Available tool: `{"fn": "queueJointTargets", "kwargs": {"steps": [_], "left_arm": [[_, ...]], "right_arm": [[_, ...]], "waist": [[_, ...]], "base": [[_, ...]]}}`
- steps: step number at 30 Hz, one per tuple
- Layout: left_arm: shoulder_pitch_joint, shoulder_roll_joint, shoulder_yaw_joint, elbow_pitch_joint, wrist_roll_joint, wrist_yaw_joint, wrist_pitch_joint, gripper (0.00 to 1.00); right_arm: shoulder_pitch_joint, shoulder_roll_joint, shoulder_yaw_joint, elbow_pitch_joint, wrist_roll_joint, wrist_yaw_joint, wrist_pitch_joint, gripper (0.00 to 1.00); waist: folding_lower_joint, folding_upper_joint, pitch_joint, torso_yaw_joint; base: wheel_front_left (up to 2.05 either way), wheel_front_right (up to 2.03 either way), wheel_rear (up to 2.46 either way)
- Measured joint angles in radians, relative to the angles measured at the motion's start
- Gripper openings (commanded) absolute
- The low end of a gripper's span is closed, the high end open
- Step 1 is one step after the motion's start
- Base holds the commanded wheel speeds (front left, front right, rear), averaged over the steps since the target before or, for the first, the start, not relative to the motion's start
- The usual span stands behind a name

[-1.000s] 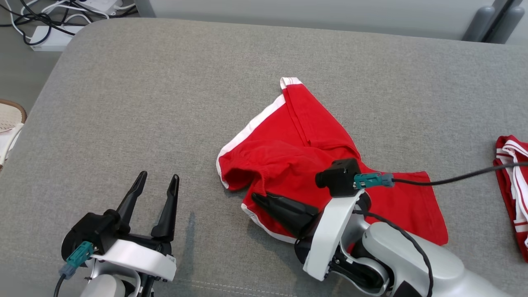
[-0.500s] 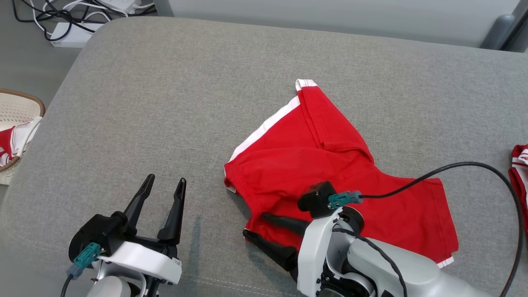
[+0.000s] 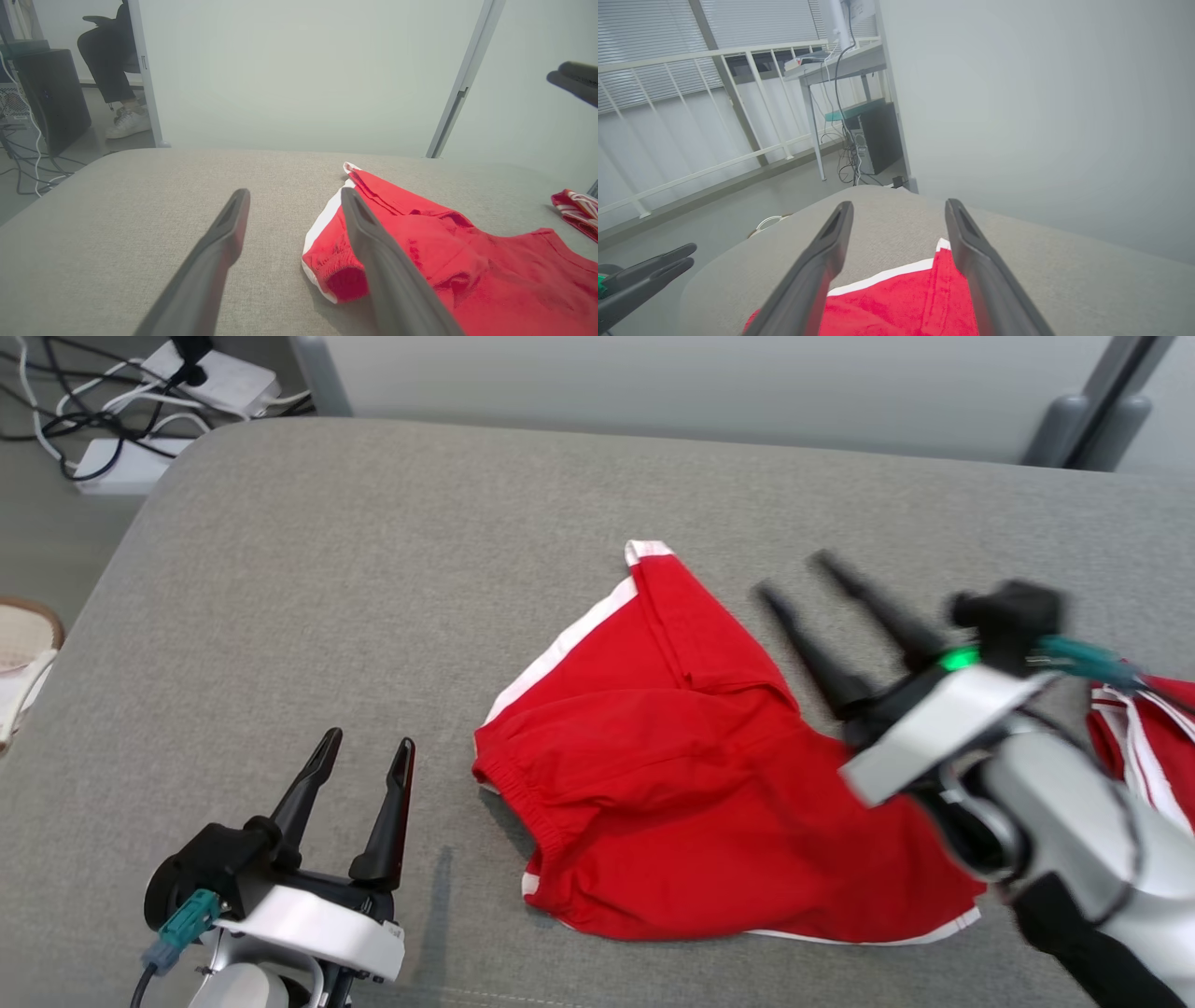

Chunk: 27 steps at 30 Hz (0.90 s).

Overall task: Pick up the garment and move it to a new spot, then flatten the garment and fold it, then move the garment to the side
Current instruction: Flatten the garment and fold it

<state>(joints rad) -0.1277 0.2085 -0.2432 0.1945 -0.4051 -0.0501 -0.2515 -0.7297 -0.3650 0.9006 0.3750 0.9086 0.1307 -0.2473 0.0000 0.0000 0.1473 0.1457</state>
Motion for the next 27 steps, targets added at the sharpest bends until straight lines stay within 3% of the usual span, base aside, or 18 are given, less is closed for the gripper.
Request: {"fn": "queueJointTargets", "kwargs": {"steps": [5,10,17,27], "left_arm": [[0.029,0.007,-0.002,-0.033,0.002,0.017,0.005,1.00],[0.086,0.014,-0.012,-0.066,0.009,0.034,0.015,1.00],[0.184,0.028,-0.029,-0.109,0.011,0.062,0.049,1.00],[0.274,0.052,-0.025,-0.165,0.011,0.104,0.076,1.00]], "right_arm": [[0.228,-0.012,-0.397,-0.105,-0.279,0.000,-0.003,1.00],[0.470,0.049,-0.613,-0.175,-0.454,0.000,-0.003,1.00],[0.678,0.118,-0.728,-0.220,-0.550,0.000,-0.003,1.00],[0.864,0.168,-0.831,-0.275,-0.595,0.000,-0.003,1.00]], "waist": [[0.0000,0.0000,-0.024,-0.032],[0.0000,0.0000,-0.054,-0.050],[0.0000,0.0000,-0.099,-0.058],[0.0000,0.0000,-0.164,-0.058]], "base": [[0.00,0.00,0.00],[0.00,0.00,0.00],[0.00,0.00,0.00],[0.00,0.00,0.00]]}}
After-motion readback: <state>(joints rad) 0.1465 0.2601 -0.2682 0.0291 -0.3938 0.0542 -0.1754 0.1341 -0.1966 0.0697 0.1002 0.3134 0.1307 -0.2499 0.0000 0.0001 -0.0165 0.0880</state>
